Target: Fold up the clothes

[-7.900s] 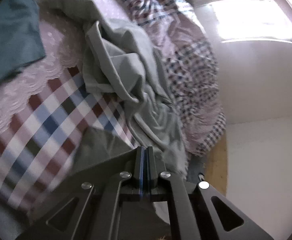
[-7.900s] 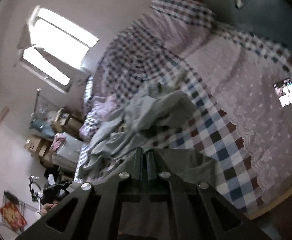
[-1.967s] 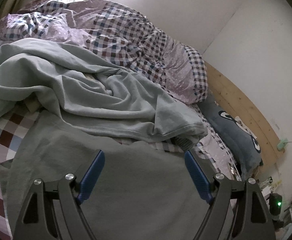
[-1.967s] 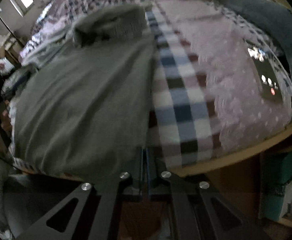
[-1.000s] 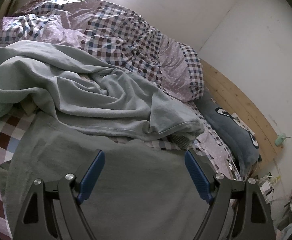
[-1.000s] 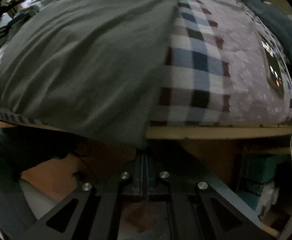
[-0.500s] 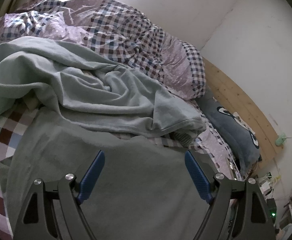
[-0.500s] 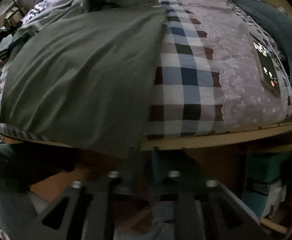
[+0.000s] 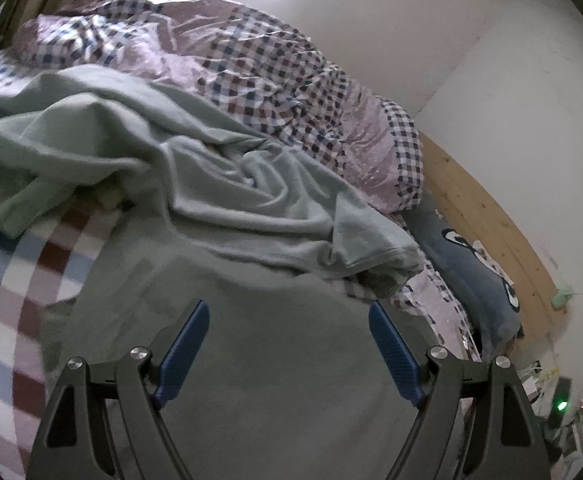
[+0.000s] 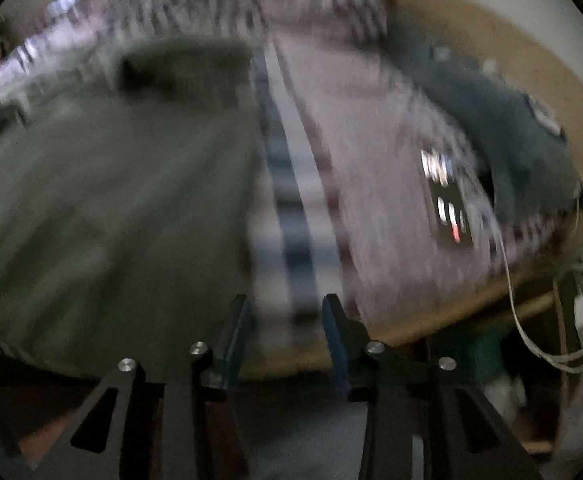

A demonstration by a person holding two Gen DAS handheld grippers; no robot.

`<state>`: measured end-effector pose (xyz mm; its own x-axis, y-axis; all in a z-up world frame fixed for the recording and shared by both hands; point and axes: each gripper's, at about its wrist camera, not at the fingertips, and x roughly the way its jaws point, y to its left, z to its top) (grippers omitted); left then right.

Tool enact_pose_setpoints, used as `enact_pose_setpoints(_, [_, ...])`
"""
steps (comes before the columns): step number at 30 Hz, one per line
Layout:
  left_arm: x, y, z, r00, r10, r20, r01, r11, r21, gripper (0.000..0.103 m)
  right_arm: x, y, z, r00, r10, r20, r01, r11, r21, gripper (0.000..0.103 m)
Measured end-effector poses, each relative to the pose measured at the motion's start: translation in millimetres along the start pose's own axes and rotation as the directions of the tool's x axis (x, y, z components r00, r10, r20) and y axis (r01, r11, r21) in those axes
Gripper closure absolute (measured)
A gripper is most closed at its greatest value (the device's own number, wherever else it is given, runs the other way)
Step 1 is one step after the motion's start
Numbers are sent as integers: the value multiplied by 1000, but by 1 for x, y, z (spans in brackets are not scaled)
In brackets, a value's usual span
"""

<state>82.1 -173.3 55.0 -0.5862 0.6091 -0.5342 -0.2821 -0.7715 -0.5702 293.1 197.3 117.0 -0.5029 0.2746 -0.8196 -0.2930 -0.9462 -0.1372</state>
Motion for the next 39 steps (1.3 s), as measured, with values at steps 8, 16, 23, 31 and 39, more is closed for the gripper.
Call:
enact_pose_setpoints(8, [-47, 44, -19, 992, 128, -20, -130, 982, -136, 18, -1, 96, 3, 926, 244, 290, -244, 969, -37, 44])
enact_pose_setpoints(16, [-97, 80, -40, 954, 296, -57, -300, 918, -258, 18, 25, 164, -33, 881, 354, 314, -308, 933, -186, 37])
enact_pose_setpoints(23, [-127, 94, -78, 930, 364, -42, -348, 843, -411, 18, 12, 183, -32, 831, 427, 357, -386, 904, -184, 28])
enact_pose_setpoints(31, [-146, 108, -156, 954, 299, -12, -243, 749, -617, 18, 6, 190, -28, 804, 482, 348, -460, 875, -148, 26])
enact_pose_setpoints(39, [-129, 97, -189, 994, 109, 31, -67, 782, -619, 18, -5, 207, -33, 783, 491, 382, -449, 871, -199, 26])
